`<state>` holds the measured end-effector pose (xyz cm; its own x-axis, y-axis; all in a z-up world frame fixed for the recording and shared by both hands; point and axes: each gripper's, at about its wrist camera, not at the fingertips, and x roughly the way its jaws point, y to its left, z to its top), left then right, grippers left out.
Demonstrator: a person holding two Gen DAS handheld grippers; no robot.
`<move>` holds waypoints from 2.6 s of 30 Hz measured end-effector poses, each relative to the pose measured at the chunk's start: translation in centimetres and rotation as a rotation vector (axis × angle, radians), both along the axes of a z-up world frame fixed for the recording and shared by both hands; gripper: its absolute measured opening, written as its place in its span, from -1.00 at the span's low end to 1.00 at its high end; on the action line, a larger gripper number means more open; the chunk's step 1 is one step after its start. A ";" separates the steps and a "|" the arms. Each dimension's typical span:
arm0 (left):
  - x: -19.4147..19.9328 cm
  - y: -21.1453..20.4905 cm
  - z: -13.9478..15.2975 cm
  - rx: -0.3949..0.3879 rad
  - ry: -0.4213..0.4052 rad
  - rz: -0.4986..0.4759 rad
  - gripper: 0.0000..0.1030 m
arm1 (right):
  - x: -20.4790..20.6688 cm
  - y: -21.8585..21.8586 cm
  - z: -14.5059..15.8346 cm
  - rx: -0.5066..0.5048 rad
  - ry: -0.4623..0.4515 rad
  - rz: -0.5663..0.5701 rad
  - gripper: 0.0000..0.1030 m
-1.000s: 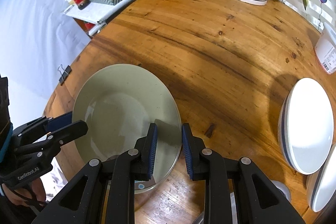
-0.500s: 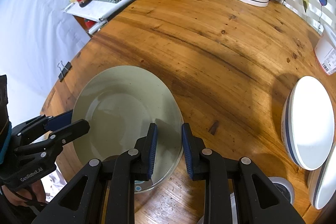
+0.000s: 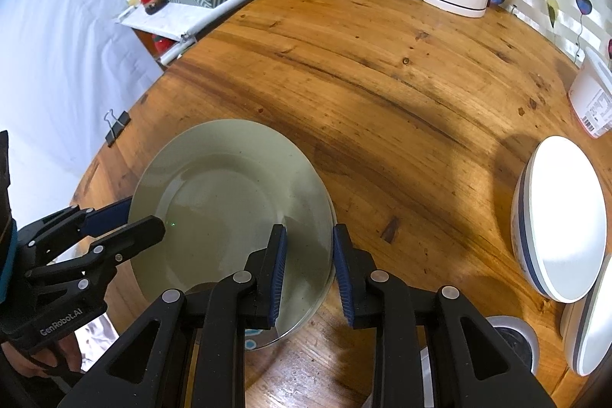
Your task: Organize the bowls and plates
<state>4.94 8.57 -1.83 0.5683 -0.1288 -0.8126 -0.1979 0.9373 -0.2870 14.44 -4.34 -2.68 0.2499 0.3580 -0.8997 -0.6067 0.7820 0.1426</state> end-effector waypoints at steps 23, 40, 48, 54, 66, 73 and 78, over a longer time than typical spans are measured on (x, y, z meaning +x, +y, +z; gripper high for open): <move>-0.2 0.5 0.1 -0.011 -0.040 0.001 -0.25 | -0.4 -2.2 0.1 0.074 0.001 -0.070 -0.44; -0.6 -0.1 0.1 0.005 -0.040 -0.012 -0.25 | -1.3 -2.4 -0.1 0.098 0.005 -0.067 -0.50; -0.6 0.0 0.0 0.003 -0.036 -0.007 -0.25 | -1.9 -2.2 0.2 0.078 -0.041 -0.066 -0.63; -0.4 0.1 -0.2 0.003 -0.030 -0.006 -0.25 | -1.9 -2.2 0.1 0.075 -0.047 -0.069 -0.69; -0.5 0.0 -0.1 0.012 -0.038 -0.002 -0.25 | -1.7 -2.8 0.3 0.109 -0.036 -0.081 -0.68; -1.2 0.0 1.0 0.034 -0.079 -0.009 -0.25 | -3.3 -4.6 2.1 0.163 -0.071 -0.115 -0.28; -2.2 -1.0 2.3 0.060 -0.127 -0.041 -0.25 | -5.5 -6.3 3.3 0.218 -0.101 -0.140 -0.16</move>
